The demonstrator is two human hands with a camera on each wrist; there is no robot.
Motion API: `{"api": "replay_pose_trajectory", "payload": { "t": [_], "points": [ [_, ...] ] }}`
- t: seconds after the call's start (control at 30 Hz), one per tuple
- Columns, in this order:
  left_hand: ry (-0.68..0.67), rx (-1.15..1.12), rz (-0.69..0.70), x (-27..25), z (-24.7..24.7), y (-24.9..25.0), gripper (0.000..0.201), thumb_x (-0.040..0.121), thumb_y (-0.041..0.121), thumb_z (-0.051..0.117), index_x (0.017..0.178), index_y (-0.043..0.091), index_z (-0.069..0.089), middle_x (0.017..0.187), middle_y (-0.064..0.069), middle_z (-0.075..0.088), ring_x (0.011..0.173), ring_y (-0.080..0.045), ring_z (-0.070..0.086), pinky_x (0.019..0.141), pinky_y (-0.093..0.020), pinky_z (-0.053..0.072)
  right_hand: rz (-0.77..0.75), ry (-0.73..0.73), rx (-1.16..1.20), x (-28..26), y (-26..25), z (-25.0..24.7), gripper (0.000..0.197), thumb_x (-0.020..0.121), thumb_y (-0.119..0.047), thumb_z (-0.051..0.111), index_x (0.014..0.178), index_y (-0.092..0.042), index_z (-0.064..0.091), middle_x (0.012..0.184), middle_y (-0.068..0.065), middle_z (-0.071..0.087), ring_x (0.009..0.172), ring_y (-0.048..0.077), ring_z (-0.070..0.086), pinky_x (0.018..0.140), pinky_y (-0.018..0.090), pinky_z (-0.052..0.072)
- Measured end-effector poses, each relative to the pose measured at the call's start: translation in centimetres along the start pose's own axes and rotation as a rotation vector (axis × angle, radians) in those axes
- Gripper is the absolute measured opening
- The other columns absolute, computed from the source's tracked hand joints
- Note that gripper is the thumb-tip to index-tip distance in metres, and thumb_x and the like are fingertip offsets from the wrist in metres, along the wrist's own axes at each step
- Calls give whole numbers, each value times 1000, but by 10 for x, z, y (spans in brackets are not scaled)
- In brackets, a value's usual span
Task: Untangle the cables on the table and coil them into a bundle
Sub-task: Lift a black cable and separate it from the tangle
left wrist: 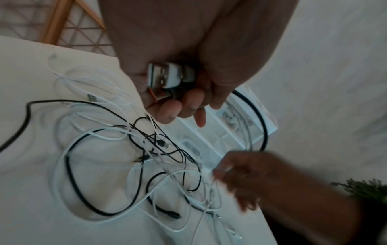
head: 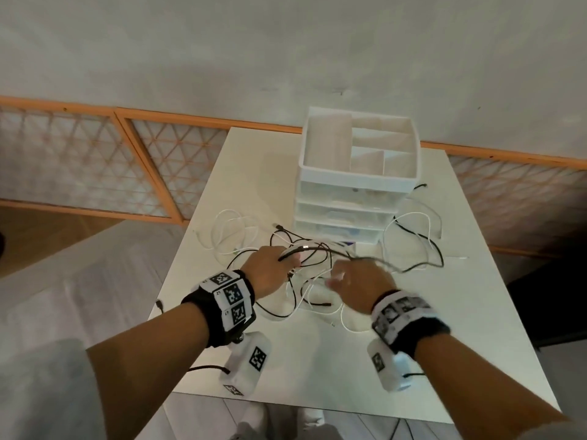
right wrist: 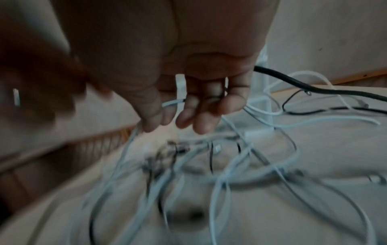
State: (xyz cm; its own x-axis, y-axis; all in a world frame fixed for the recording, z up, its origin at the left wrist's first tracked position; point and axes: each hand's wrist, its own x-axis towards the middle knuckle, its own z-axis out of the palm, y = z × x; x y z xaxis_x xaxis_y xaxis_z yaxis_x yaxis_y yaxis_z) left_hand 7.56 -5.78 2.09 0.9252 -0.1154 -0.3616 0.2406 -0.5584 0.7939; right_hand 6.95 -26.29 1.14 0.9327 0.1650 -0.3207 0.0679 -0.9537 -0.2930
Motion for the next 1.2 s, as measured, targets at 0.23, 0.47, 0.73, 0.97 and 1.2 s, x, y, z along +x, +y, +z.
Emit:
{"api": "replay_pose_trajectory", "payload": {
  "t": [0.23, 0.47, 0.73, 0.97, 1.2],
  "points": [
    [-80, -81, -125, 6, 19, -7, 42, 101, 41, 40, 83, 13, 66, 48, 0, 43, 38, -16, 41, 45, -24, 37, -130, 698, 819, -27, 22, -152, 26, 90, -36, 67, 74, -18, 61, 66, -2, 67, 50, 15, 58, 51, 28, 45],
    [-147, -151, -144, 10, 22, 11, 37, 102, 33, 44, 77, 10, 58, 40, 4, 38, 35, -13, 35, 40, -22, 32, -93, 963, 868, -28, 37, -181, 26, 91, -48, 61, 77, -26, 56, 80, 4, 70, 49, 18, 61, 49, 29, 44],
    [98, -806, -333, 22, -44, 77, 30, 99, 13, 38, 71, 12, 49, 41, 6, 39, 28, -7, 26, 33, -12, 20, -68, 890, 757, -32, 40, -145, 43, 87, -40, 72, 75, -2, 53, 68, 20, 60, 55, 35, 57, 56, 31, 43],
    [203, -869, -177, 7, -57, 106, 23, 101, 17, 38, 81, 14, 50, 82, -6, 75, 33, -8, 26, 34, -14, 22, -124, 827, 761, -36, 32, -139, 33, 77, -30, 76, 64, -19, 47, 64, 12, 52, 55, 32, 48, 52, 30, 40],
    [-70, -346, 187, -9, 7, 119, 23, 103, 21, 42, 92, 8, 58, 72, -5, 69, 40, -16, 32, 39, -22, 28, -75, 860, 683, -20, 0, -126, 29, 78, -29, 79, 68, -28, 52, 81, -3, 58, 65, 9, 51, 61, 17, 38]
  ]
}}
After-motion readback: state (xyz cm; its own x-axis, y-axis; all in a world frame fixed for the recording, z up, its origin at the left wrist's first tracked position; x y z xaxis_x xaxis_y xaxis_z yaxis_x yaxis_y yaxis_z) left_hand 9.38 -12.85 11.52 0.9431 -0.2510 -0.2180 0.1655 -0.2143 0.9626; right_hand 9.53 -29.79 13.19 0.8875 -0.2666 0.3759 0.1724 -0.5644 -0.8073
